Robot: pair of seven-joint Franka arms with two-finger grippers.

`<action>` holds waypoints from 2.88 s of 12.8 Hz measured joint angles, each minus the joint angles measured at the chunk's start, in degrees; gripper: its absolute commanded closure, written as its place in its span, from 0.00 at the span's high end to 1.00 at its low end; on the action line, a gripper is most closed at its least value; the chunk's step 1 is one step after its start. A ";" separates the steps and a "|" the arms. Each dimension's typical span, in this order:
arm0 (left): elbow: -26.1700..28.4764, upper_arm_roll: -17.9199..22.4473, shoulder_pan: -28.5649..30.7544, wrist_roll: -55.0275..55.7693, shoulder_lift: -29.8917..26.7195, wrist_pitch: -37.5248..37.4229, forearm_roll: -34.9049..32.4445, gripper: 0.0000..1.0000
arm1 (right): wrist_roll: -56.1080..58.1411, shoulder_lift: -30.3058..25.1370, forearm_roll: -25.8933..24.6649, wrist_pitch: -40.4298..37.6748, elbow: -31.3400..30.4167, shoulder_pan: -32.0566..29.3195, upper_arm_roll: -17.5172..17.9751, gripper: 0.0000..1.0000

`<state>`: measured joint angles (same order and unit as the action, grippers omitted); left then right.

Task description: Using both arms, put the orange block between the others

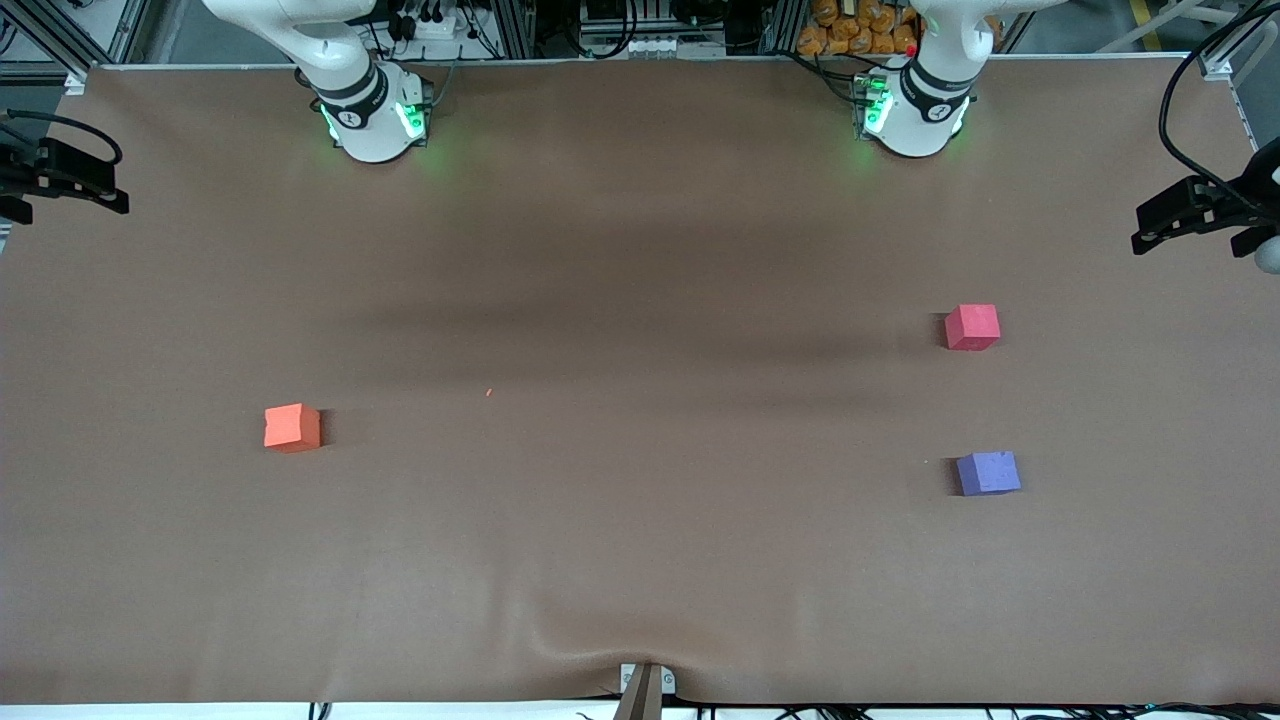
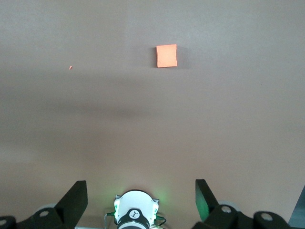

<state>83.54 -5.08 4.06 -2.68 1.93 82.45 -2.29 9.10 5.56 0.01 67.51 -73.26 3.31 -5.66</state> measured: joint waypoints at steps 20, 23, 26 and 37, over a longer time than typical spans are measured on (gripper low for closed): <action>1.02 -0.13 -0.08 -0.17 1.57 -0.70 0.18 1.00 | 3.93 22.97 1.14 34.61 -15.16 -2.69 -0.11 1.00; 1.08 -0.24 -0.17 -0.17 1.77 -0.35 0.45 1.00 | 6.25 27.52 2.59 39.62 -16.02 -3.92 -0.14 1.00; 1.10 -0.30 -0.20 -0.17 2.23 0.00 0.46 1.00 | 8.69 31.16 3.05 43.85 -16.24 -3.82 0.02 1.00; 1.64 -0.29 0.31 -0.17 2.62 0.36 0.46 1.00 | 10.86 34.14 3.16 46.68 -18.34 -3.83 0.07 0.53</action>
<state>85.18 -5.37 4.38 -2.85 4.56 82.81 -1.83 19.96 39.70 3.17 114.19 -91.60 -0.51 -5.58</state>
